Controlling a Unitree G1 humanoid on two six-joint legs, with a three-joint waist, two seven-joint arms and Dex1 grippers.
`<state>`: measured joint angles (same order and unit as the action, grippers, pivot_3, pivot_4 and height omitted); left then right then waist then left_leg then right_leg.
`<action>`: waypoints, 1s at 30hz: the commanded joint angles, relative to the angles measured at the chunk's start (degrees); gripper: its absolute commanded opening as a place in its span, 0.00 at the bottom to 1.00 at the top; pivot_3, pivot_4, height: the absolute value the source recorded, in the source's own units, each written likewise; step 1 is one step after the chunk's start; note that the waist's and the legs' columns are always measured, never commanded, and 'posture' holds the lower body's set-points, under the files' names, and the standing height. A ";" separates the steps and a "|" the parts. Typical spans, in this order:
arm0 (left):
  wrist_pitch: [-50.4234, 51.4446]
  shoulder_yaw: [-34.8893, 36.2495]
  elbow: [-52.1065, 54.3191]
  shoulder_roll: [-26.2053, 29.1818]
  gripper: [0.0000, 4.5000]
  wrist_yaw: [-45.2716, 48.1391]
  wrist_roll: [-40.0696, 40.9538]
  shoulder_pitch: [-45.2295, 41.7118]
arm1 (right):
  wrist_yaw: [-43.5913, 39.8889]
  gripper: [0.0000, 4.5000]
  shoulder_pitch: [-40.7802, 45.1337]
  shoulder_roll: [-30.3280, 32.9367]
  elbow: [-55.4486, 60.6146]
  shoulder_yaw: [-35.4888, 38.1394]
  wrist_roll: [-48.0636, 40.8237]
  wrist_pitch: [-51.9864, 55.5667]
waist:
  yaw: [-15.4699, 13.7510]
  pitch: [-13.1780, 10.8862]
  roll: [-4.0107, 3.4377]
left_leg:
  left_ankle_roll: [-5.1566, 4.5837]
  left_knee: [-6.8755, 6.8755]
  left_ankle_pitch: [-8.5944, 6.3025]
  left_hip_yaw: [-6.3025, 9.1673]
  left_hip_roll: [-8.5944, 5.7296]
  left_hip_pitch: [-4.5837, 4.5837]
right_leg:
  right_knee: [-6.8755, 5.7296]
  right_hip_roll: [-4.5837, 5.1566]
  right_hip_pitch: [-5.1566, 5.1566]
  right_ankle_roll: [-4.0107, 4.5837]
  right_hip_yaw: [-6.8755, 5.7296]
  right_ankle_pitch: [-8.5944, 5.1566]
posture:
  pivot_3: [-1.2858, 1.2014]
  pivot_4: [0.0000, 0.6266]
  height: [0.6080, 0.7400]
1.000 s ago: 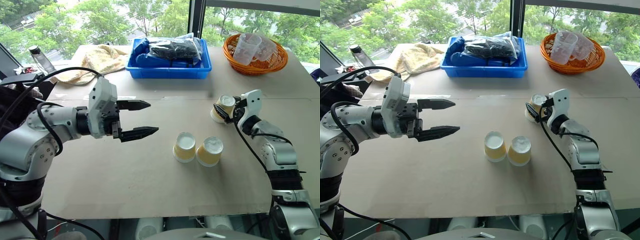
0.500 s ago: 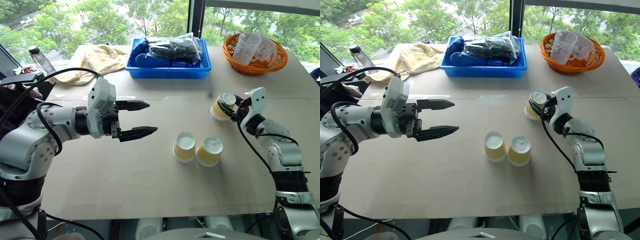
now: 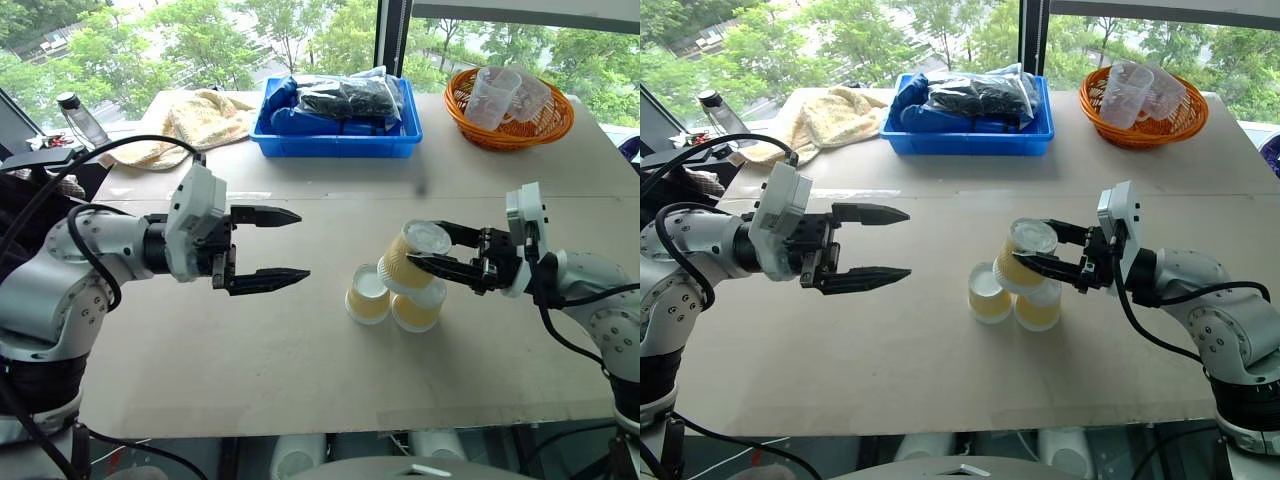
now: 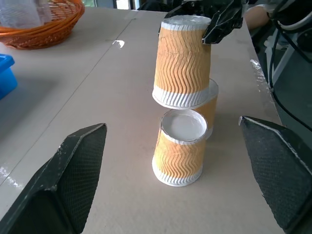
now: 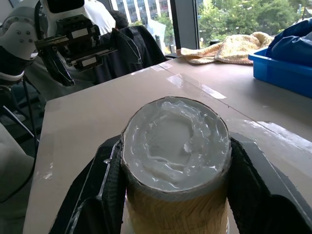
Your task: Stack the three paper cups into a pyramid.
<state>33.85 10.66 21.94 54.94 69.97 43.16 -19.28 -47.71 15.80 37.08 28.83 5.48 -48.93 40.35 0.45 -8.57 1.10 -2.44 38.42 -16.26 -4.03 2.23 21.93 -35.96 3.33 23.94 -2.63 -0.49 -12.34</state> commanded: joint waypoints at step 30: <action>-1.64 -2.43 1.01 0.12 1.00 1.44 -1.72 -3.32 | -2.28 0.82 -0.94 2.51 4.02 -1.65 1.47 -1.94 | -0.19 -0.01 0.01 | 0.00 0.00 0.00 0.02 0.01 0.02 | 0.02 -0.02 0.00 -0.01 -0.01 0.00 | 0.52 0.24 0.95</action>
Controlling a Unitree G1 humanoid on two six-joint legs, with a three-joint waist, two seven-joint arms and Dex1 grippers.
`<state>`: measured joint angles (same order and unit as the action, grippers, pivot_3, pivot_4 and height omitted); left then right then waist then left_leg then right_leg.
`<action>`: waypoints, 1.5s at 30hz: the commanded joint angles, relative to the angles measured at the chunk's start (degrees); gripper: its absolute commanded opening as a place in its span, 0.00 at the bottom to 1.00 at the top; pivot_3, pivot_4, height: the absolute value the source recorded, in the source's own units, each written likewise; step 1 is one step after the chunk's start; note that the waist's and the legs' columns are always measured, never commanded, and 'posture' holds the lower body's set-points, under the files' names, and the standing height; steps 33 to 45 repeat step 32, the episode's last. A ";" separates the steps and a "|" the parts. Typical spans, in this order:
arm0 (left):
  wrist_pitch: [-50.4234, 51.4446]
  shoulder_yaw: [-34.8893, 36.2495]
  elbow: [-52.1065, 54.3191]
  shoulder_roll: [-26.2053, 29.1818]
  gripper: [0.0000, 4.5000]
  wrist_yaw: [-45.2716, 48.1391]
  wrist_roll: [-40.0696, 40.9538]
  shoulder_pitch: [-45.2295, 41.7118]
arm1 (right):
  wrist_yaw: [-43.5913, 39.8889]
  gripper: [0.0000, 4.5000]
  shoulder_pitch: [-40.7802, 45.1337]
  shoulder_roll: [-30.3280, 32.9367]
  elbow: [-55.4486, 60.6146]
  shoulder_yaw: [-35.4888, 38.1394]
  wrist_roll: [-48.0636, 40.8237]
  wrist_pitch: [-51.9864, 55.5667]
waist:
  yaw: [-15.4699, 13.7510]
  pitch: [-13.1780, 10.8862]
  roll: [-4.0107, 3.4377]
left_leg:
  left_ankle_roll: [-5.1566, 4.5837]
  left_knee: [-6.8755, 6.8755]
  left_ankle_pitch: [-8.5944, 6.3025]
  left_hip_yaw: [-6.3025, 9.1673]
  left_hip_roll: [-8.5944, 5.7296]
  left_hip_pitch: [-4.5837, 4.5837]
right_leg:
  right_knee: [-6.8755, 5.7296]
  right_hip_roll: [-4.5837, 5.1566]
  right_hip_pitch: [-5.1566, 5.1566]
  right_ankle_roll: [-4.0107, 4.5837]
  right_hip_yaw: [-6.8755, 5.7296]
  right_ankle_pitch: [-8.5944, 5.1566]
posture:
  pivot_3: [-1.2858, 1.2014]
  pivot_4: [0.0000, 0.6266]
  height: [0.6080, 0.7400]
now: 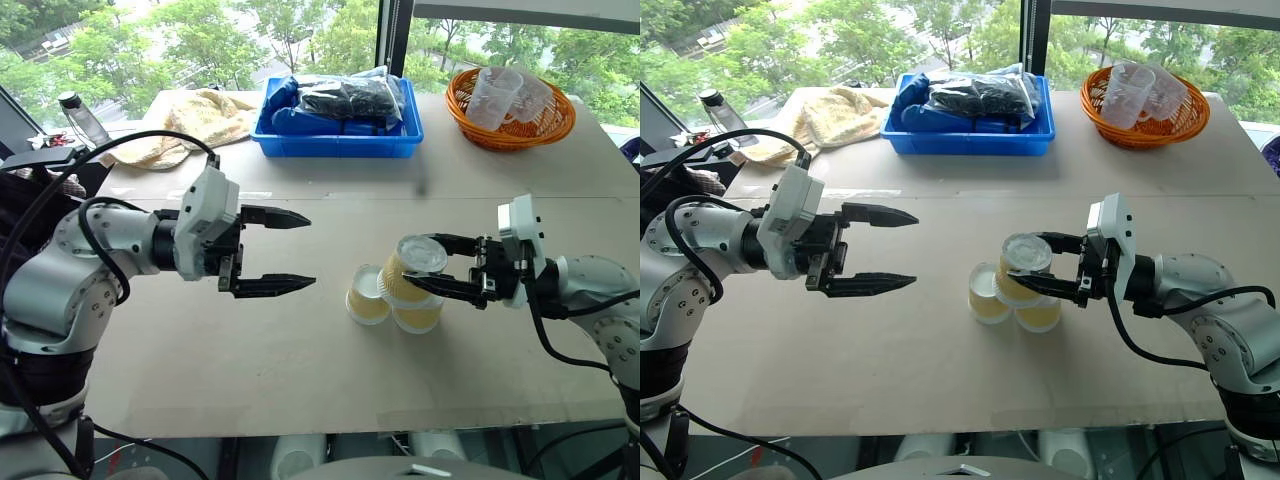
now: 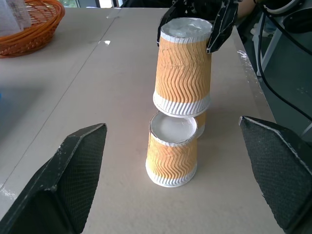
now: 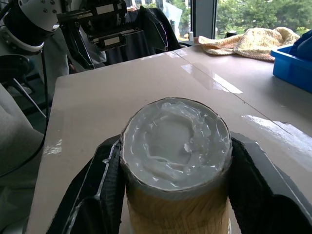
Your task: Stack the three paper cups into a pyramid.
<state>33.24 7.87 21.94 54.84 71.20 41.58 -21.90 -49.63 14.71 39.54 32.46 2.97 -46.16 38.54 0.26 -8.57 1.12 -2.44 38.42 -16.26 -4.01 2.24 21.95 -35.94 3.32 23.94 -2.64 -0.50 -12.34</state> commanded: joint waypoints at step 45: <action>-22.54 -3.66 -4.59 -25.43 1.00 -24.86 -21.61 33.70 | -12.99 0.99 -23.05 -8.27 -37.49 13.56 20.87 -43.83 | -0.60 0.10 0.08 | -0.04 0.10 0.00 -0.03 0.00 -0.44 | -0.05 -0.12 -0.34 0.32 0.40 -0.03 | 0.52 0.24 0.95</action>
